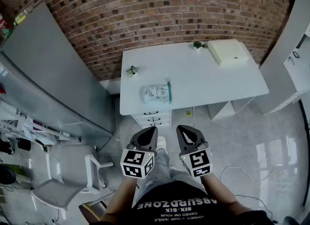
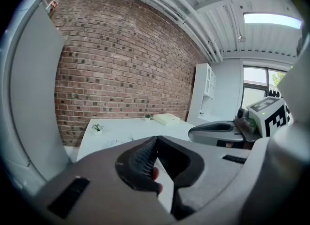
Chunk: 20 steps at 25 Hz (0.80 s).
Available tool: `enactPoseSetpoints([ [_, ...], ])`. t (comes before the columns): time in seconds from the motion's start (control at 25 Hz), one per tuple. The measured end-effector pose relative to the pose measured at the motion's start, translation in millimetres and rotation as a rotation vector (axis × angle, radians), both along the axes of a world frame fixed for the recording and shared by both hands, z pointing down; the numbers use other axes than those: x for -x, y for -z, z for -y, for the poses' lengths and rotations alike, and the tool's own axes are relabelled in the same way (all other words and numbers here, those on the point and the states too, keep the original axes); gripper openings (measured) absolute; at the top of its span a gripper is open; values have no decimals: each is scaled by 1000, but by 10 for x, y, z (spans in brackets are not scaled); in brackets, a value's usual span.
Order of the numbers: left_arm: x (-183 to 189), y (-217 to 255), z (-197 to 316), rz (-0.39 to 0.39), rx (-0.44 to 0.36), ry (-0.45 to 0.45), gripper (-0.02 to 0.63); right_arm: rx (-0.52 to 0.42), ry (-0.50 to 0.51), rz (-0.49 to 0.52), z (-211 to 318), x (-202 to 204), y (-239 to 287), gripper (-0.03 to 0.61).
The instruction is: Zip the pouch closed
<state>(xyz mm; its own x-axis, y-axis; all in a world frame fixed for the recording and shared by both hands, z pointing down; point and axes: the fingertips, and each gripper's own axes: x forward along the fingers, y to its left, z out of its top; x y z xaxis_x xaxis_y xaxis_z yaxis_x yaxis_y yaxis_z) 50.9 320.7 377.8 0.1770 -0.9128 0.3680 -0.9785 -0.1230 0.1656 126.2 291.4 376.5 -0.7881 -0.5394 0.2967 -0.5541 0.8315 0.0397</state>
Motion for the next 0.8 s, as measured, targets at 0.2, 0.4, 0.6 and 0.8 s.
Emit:
enactPoseSetpoints([
  [0.2, 66, -2, 181, 19, -9, -17, 8, -6, 0, 4, 151, 108, -16, -3],
  [0.4, 212, -103, 372, 12, 8, -24, 8, 2, 21, -40, 322, 276, -131, -3],
  [0.6, 381, -177, 610, 11, 25, -40, 8, 22, 18, -61, 571, 411, -216, -3],
  [0.8, 521, -240, 923, -15, 38, -83, 8, 51, 12, -68, 877, 568, -311, 0],
])
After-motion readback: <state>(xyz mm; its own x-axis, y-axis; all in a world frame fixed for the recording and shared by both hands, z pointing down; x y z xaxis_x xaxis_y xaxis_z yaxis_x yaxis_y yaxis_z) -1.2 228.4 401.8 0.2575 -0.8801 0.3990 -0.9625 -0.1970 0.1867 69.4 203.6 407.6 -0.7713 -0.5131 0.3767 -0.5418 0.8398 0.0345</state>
